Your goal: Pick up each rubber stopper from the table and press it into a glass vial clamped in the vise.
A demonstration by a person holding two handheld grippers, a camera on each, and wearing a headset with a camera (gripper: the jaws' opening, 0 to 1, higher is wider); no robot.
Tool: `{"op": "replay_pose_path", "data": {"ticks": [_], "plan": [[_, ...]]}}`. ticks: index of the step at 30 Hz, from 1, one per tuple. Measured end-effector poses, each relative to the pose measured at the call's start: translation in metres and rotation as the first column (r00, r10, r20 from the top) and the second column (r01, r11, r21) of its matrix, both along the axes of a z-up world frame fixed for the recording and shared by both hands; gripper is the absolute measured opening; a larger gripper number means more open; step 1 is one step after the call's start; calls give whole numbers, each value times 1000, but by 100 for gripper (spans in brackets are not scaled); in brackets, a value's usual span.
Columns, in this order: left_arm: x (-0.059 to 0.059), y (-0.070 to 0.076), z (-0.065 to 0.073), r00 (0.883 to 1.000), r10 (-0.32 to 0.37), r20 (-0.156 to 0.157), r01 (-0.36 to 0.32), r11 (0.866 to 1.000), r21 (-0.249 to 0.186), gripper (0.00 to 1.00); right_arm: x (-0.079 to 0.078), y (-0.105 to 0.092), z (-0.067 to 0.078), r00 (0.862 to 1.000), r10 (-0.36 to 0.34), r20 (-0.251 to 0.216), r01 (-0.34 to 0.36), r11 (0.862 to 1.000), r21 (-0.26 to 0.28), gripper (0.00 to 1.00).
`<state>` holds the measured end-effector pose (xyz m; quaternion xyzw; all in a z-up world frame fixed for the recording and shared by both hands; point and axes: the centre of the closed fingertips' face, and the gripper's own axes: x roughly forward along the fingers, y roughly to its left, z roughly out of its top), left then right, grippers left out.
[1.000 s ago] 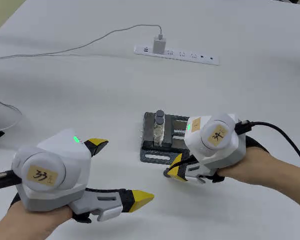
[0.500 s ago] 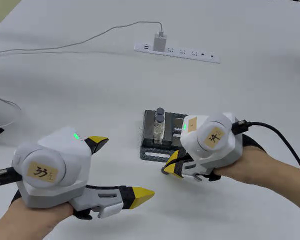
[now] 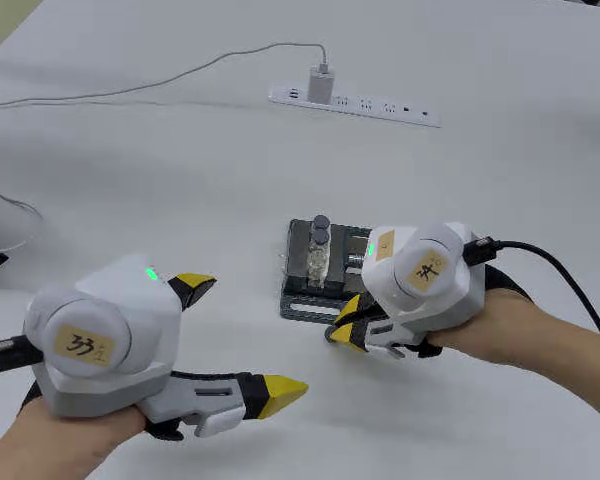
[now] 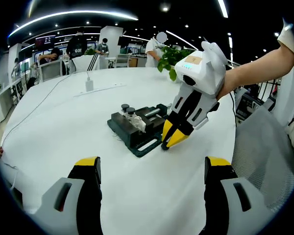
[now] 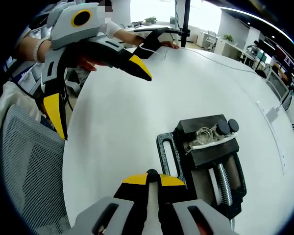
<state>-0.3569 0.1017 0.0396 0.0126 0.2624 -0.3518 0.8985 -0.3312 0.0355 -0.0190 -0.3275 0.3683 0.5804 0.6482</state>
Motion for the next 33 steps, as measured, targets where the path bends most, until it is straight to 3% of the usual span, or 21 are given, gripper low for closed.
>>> {"op": "replay_pose_path", "data": {"ticks": [14, 23, 25, 32, 33], "plan": [[1, -2, -1, 1000, -3, -2, 3, 1000, -3, 86, -3, -3, -3, 1000, 26, 6, -26, 999, -22, 5], [0, -1, -2, 1000, -3, -4, 3, 1000, -2, 86, 1, 0, 1, 998, 36, 42, -35, 999, -8, 2], [0, -1, -2, 1000, -3, -5, 3, 1000, -3, 86, 0, -1, 0, 1000, 17, 15, -17, 1000, -11, 2], [0, -3, -2, 1000, -8, -3, 8, 1000, 0, 85, -1, -5, -1, 1000, -15, -2, 15, 1000, -12, 1], [0, -4, -2, 1000, -9, -2, 9, 1000, 0, 85, -3, -5, -1, 999, -30, -25, 30, 1000, -10, 1]]}}
